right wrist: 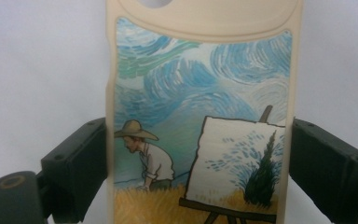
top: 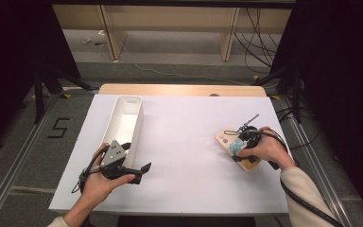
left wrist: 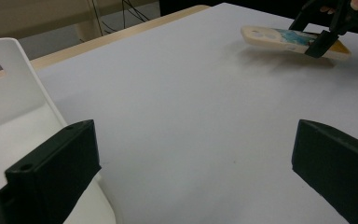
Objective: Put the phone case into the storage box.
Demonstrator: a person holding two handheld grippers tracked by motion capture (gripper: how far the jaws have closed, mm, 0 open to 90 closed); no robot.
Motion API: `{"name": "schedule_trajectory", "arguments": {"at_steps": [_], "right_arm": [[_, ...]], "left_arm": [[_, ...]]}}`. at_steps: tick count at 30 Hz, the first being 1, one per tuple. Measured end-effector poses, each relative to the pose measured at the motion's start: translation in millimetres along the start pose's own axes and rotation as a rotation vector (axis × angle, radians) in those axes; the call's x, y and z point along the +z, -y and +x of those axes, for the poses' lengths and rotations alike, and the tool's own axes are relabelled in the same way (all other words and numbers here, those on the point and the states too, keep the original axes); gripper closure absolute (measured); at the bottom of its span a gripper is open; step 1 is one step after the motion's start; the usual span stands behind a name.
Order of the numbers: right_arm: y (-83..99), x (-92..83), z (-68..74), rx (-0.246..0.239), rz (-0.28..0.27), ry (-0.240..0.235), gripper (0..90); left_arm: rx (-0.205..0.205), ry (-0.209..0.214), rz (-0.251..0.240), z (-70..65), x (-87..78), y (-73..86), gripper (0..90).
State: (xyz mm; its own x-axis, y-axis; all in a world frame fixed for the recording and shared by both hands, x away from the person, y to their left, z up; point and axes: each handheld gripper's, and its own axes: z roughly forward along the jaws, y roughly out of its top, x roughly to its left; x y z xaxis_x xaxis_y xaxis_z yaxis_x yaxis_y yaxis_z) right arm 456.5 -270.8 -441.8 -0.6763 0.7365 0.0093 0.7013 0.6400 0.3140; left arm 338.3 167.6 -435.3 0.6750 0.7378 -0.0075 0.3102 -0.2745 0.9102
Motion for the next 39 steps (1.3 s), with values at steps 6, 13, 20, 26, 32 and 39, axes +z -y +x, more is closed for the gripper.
{"name": "schedule_trajectory", "arguments": {"at_steps": [6, 13, 20, 26, 32, 39], "right_arm": [[-0.9, -5.7, 4.9, 0.013, -0.076, -0.027, 11.9], [3.1, -8.4, 10.1, 0.004, -0.164, -0.051, 11.9], [4.6, -12.4, 18.2, -0.009, -0.282, -0.078, 11.9], [5.6, -13.9, 23.1, -0.012, -0.348, -0.097, 12.0], [4.1, -13.2, 29.5, -0.028, -0.391, -0.118, 12.0], [2.7, -12.8, 36.3, -0.031, -0.428, -0.133, 12.0]], "left_arm": [[-0.005, -0.002, -0.004, 0.9, 0.1, -0.6, 0.0], [-0.007, -0.010, -0.020, 2.0, -0.7, -1.7, 0.1], [-0.014, -0.010, -0.037, 5.2, -1.5, -2.8, 0.1], [-0.020, -0.015, -0.050, 8.6, 0.4, -4.8, 0.1], [-0.017, -0.015, -0.055, 11.1, 6.1, -7.6, 0.4], [-0.020, -0.015, -0.054, 12.8, 8.2, -7.2, 0.5]]}}
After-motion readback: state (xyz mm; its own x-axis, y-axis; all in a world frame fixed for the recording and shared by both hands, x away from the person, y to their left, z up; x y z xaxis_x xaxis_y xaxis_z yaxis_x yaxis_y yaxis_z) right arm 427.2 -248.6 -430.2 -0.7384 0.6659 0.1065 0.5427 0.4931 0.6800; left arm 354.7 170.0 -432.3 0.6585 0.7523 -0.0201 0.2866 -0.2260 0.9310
